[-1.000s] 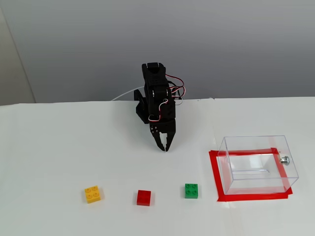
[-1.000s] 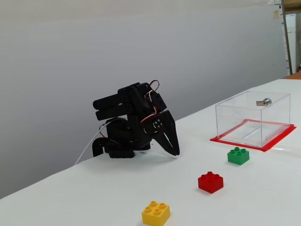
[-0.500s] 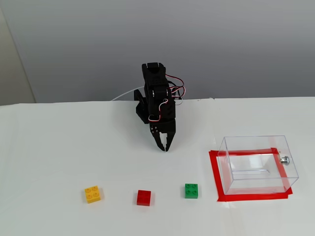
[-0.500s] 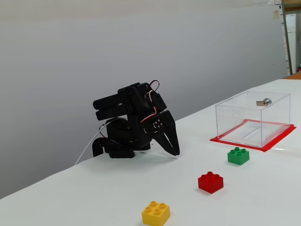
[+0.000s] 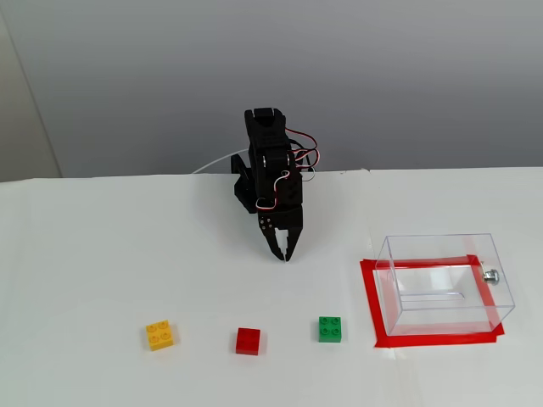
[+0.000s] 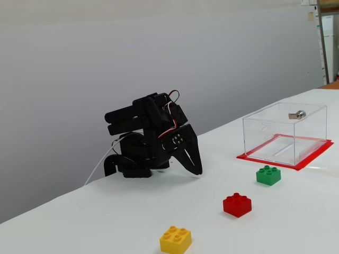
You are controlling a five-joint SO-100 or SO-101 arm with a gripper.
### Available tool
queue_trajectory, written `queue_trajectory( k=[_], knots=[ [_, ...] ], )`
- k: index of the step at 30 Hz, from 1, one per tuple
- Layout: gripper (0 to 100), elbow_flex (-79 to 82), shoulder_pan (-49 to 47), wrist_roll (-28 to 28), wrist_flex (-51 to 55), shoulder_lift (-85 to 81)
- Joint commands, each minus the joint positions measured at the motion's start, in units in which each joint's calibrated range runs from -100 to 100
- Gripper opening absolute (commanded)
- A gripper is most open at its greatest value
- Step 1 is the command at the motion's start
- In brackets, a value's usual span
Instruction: Pick the red lego brick and place it into the transparent box
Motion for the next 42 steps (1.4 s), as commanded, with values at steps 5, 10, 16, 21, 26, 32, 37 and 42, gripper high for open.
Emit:
queue_trajectory(
  k=[5, 10, 16, 21, 26, 32, 37, 42],
  knots=[
    [1, -0.96, 0.50, 0.13, -0.35, -0.51],
    [1, -0.96, 0.50, 0.13, -0.35, -0.51],
    [1, -0.96, 0.43, 0.13, -0.35, -0.51],
    [1, -0.96, 0.21, 0.18, -0.35, -0.51],
    [1, -0.96, 0.13, 0.18, -0.52, -0.51],
    [1, -1.41, 0.73, 0.18, -0.70, 0.17],
    [1, -7.47, 2.43, 0.13, -0.70, 2.46],
    [1, -13.98, 3.17, 0.18, -6.09, 12.90]
  ],
)
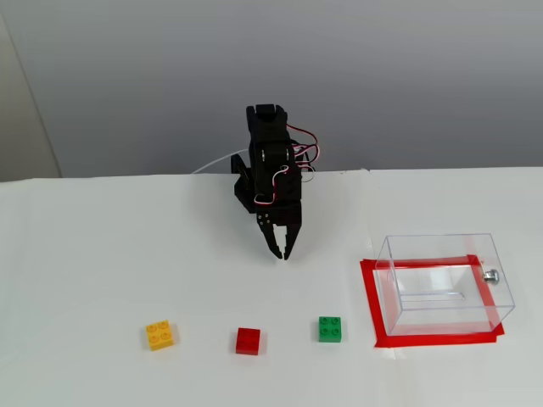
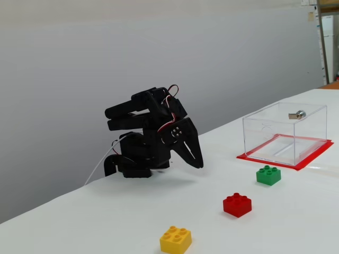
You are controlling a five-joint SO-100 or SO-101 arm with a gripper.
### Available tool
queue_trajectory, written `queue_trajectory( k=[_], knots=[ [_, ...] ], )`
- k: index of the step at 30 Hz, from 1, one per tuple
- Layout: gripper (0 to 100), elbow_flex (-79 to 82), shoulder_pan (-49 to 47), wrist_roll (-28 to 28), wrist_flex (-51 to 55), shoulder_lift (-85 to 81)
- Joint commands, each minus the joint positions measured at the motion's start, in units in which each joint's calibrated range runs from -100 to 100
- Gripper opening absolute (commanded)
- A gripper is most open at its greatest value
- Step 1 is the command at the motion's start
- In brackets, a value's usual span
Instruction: Pick the red lego brick and place it into the transparent box
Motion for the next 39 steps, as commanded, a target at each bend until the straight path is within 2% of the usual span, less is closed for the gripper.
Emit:
queue_trajectory(
  k=[1, 9, 15, 18, 27, 31, 39],
  knots=[
    [1, -7.85, 1.18, 0.18, -4.31, 8.68],
    [1, -18.70, 2.51, -0.08, -9.62, 23.53],
    [1, -23.31, 2.51, 0.02, -10.23, 28.37],
    [1, -23.67, 2.58, 0.28, -14.06, 31.08],
    [1, -25.39, 7.68, 5.29, -26.16, 42.62],
    [1, -29.55, 9.16, 5.40, -28.07, 47.88],
    [2, -37.96, 10.05, 10.93, -28.24, 60.95]
  ],
)
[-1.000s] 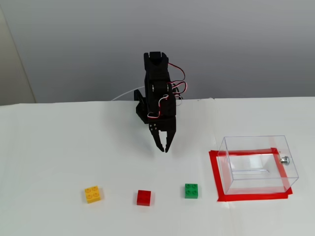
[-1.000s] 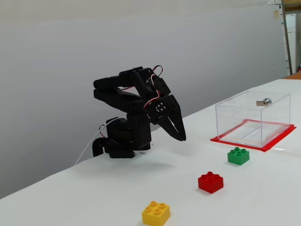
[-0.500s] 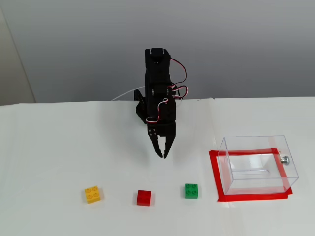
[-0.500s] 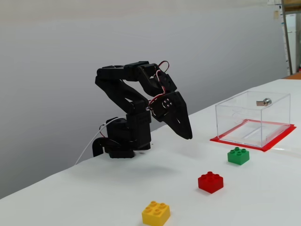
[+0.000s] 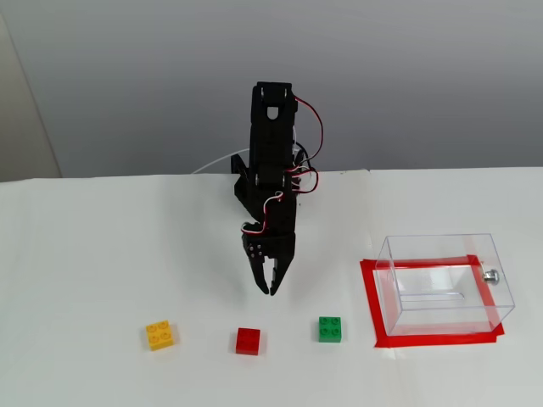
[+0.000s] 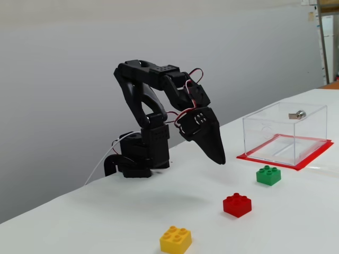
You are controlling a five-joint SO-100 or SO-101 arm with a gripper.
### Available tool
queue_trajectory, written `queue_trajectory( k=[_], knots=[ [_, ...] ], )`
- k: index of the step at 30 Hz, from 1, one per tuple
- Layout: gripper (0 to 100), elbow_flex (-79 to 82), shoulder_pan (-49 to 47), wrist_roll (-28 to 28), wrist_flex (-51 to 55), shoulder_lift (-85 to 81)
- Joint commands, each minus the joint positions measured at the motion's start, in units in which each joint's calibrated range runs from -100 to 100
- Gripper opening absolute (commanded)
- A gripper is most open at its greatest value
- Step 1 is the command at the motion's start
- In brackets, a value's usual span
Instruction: Pick the red lego brick and place it into the transparent box
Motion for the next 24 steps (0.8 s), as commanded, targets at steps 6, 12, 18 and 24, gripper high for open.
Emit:
queue_trajectory(
  k=[6, 12, 18, 24],
  knots=[
    [2, -9.57, 0.76, 2.05, -0.57, 8.96],
    [13, -11.74, 0.76, 1.94, -0.57, 11.93],
    [33, -11.83, 1.27, 1.89, -0.65, 12.61],
    [35, -11.65, 2.31, 1.84, -6.14, 13.54]
  ],
)
